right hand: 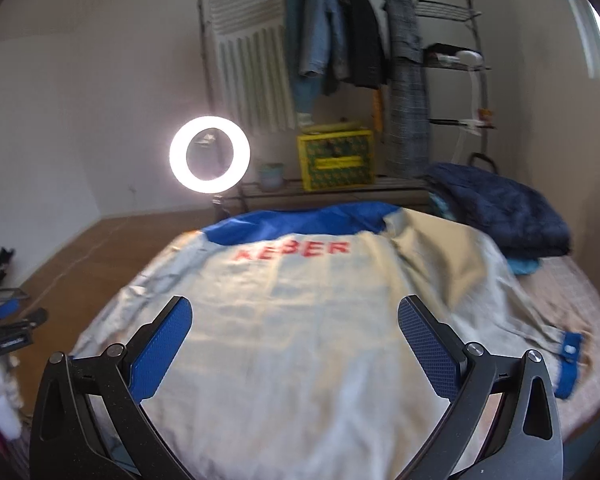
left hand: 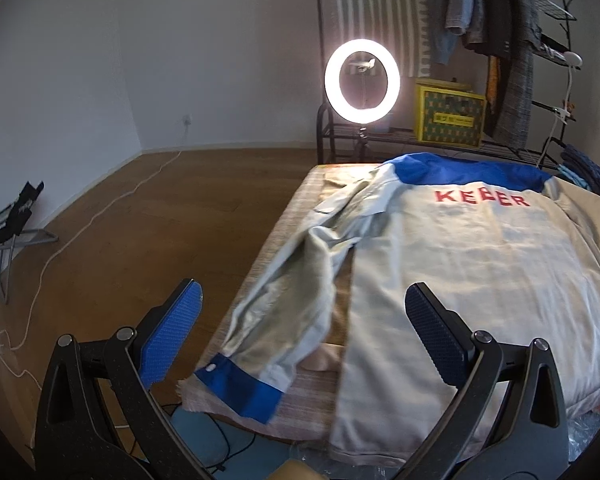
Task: Fold large clothes
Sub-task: 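Reach the left tool to the blue sleeve cuff and grasp it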
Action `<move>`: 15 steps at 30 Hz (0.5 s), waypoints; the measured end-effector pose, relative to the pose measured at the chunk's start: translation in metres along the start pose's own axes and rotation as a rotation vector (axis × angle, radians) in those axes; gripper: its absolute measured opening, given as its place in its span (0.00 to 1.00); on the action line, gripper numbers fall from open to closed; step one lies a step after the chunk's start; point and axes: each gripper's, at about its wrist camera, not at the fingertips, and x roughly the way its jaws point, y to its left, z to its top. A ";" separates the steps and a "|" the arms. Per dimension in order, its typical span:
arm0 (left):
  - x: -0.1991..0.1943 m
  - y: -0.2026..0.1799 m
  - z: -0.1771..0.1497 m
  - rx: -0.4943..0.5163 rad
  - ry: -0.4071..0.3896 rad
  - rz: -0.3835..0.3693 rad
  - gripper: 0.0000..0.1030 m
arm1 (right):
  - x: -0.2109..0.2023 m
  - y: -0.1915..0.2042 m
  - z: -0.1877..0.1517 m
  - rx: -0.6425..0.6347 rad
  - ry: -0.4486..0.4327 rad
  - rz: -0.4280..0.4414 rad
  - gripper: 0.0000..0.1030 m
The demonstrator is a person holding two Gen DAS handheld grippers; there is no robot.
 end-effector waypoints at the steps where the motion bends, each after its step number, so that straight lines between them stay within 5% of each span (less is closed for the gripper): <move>1: 0.007 0.009 0.000 -0.011 0.010 -0.001 1.00 | 0.003 0.003 0.001 0.001 0.005 0.020 0.99; 8: 0.075 0.098 -0.003 -0.197 0.158 -0.060 0.80 | 0.033 0.031 0.004 -0.073 0.064 0.113 0.99; 15: 0.147 0.151 -0.050 -0.415 0.408 -0.179 0.62 | 0.065 0.051 0.007 -0.132 0.147 0.187 0.99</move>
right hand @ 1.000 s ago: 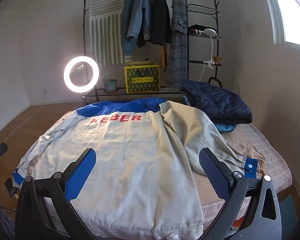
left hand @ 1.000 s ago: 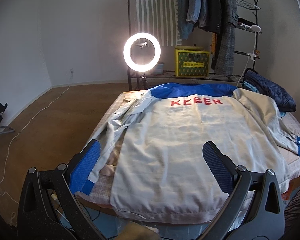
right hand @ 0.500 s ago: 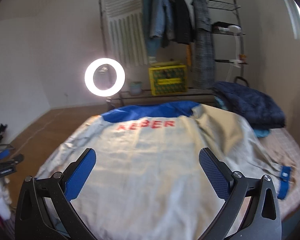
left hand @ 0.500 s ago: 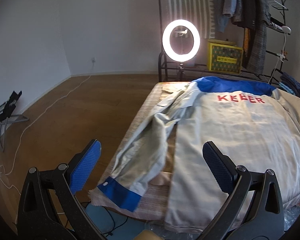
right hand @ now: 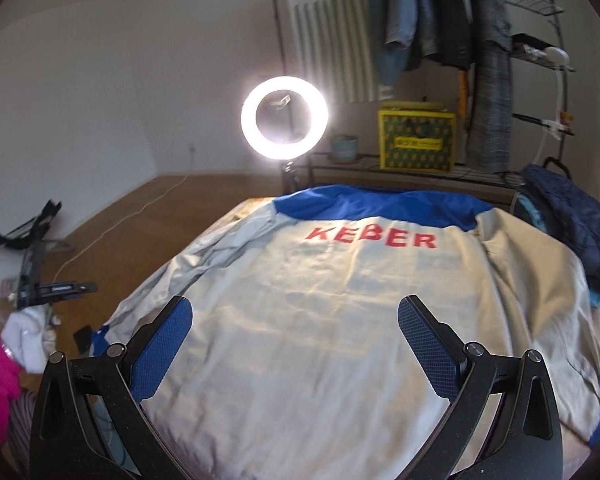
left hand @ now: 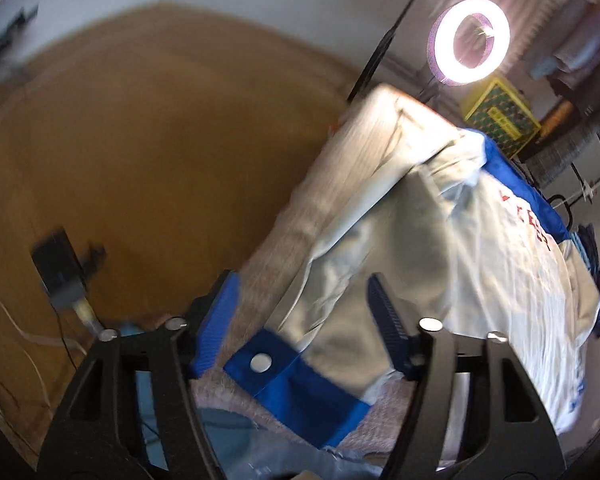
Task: Fold large clothes
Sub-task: 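Reach the left tool to the blue sleeve cuff and grasp it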
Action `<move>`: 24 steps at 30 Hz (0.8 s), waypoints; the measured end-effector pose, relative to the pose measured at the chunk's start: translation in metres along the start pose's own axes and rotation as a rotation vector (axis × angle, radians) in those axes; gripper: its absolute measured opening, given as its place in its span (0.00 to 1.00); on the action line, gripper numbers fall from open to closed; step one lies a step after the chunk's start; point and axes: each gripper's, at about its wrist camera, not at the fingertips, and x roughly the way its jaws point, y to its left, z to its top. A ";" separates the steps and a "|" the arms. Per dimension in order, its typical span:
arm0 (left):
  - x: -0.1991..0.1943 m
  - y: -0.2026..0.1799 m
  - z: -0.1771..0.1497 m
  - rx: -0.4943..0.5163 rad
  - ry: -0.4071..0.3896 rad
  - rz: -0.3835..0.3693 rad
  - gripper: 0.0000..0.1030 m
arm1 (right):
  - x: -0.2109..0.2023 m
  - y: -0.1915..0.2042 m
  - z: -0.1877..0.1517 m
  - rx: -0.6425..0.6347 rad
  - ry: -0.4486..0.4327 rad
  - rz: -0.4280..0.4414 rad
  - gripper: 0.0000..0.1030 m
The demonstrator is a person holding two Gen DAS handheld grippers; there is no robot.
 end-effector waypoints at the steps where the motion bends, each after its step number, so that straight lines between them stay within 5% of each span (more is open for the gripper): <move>1: 0.008 0.003 -0.004 -0.016 0.034 -0.022 0.62 | 0.006 0.001 -0.002 -0.004 0.017 0.012 0.99; 11: 0.059 -0.018 0.001 0.062 0.110 0.034 0.60 | 0.045 -0.008 -0.018 0.061 0.159 0.086 0.88; 21: 0.077 -0.023 0.010 0.093 0.110 0.016 0.06 | 0.056 0.002 -0.023 0.020 0.191 0.103 0.88; 24: 0.069 -0.021 0.015 0.078 0.064 0.022 0.01 | 0.057 0.004 -0.023 0.010 0.196 0.106 0.85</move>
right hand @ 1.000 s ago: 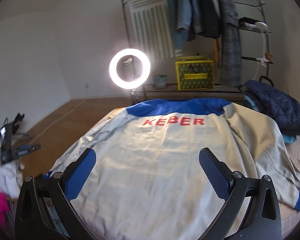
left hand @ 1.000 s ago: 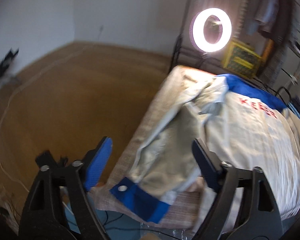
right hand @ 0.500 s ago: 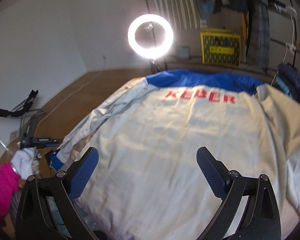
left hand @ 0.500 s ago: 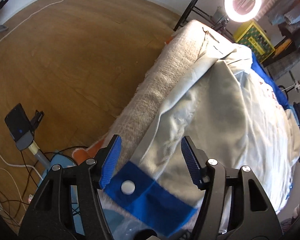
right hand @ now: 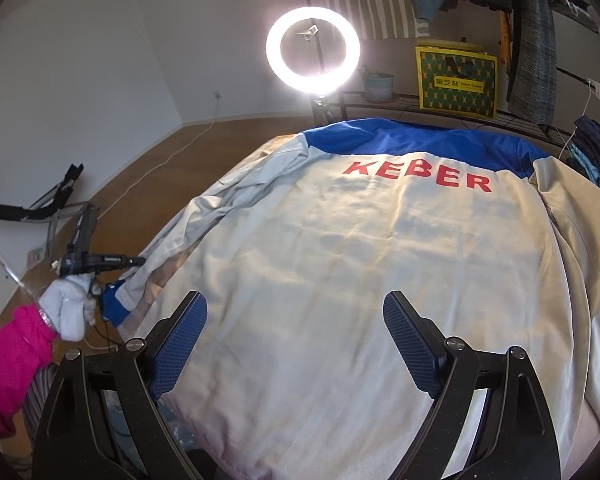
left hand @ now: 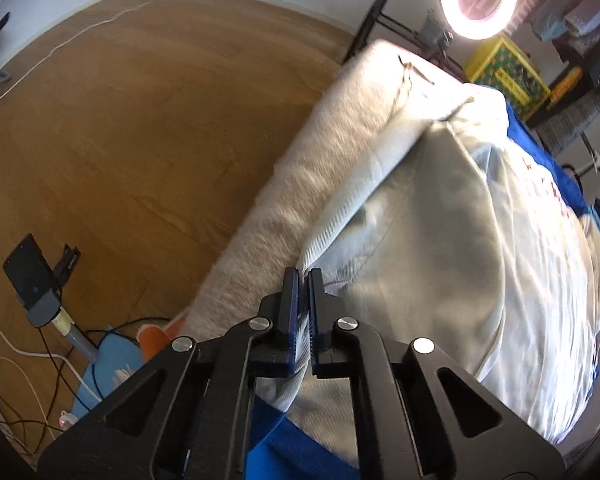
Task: Fold large clothes
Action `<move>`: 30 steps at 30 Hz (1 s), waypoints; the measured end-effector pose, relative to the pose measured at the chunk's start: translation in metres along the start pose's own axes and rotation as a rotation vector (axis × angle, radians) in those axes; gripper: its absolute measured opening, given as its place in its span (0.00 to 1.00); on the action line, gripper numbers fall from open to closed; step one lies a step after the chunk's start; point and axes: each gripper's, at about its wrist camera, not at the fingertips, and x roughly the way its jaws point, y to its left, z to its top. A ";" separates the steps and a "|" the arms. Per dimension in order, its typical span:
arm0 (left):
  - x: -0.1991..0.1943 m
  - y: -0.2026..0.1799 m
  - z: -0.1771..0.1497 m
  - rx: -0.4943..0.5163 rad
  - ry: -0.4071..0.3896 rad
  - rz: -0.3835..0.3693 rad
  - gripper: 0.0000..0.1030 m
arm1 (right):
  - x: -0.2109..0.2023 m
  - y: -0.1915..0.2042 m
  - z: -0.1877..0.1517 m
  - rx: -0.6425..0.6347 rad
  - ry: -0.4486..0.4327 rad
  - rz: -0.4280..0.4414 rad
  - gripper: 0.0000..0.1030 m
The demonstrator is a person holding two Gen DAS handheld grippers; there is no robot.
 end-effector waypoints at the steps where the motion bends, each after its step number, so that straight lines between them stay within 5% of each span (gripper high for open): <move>1: -0.003 0.001 0.001 -0.012 -0.014 -0.006 0.01 | 0.001 0.000 0.000 -0.001 0.003 0.003 0.85; 8: -0.050 -0.003 0.010 -0.052 -0.149 -0.146 0.00 | 0.008 0.004 -0.003 -0.006 0.037 0.029 0.78; 14: -0.096 -0.054 -0.002 0.085 -0.264 -0.260 0.00 | 0.019 0.006 -0.003 0.014 0.081 0.071 0.70; 16: -0.104 -0.072 -0.011 0.135 -0.274 -0.290 0.00 | 0.024 0.007 0.002 0.025 0.099 0.094 0.58; 20: -0.116 -0.111 -0.037 0.244 -0.280 -0.336 0.00 | 0.034 0.003 0.022 0.076 0.114 0.152 0.50; 30: -0.110 -0.166 -0.091 0.415 -0.207 -0.376 0.00 | 0.135 -0.015 0.117 0.255 0.162 0.342 0.51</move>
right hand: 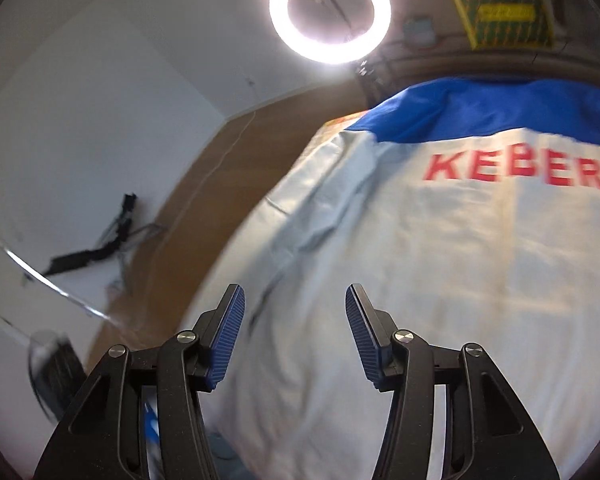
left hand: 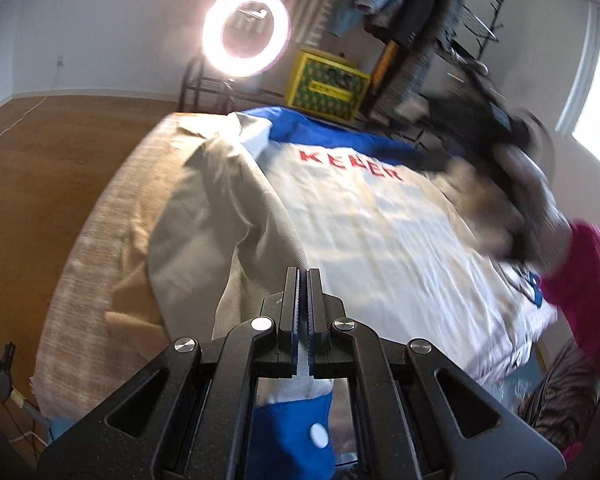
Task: Fold large clothes
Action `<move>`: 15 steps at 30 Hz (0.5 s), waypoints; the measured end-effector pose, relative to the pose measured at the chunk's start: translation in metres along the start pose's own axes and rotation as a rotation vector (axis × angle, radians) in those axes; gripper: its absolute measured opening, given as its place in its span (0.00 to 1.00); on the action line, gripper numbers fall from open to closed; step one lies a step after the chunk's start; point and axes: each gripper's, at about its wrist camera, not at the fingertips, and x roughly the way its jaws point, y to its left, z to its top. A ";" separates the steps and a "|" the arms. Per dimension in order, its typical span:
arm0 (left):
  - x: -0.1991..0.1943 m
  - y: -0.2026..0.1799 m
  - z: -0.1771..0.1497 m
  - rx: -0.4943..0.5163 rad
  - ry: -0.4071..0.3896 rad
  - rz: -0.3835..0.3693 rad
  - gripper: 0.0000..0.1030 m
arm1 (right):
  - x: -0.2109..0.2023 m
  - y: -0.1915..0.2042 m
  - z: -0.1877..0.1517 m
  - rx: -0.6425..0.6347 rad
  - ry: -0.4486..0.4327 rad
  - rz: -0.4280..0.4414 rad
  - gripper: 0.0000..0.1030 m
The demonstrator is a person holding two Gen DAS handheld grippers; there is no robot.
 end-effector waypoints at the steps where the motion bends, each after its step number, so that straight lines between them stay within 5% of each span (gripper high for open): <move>1: 0.000 -0.005 -0.004 0.007 0.003 -0.005 0.00 | 0.014 -0.003 0.010 0.020 0.013 0.017 0.53; 15: -0.003 -0.005 -0.016 0.041 0.046 -0.048 0.00 | 0.169 -0.033 0.083 0.275 0.094 0.065 0.56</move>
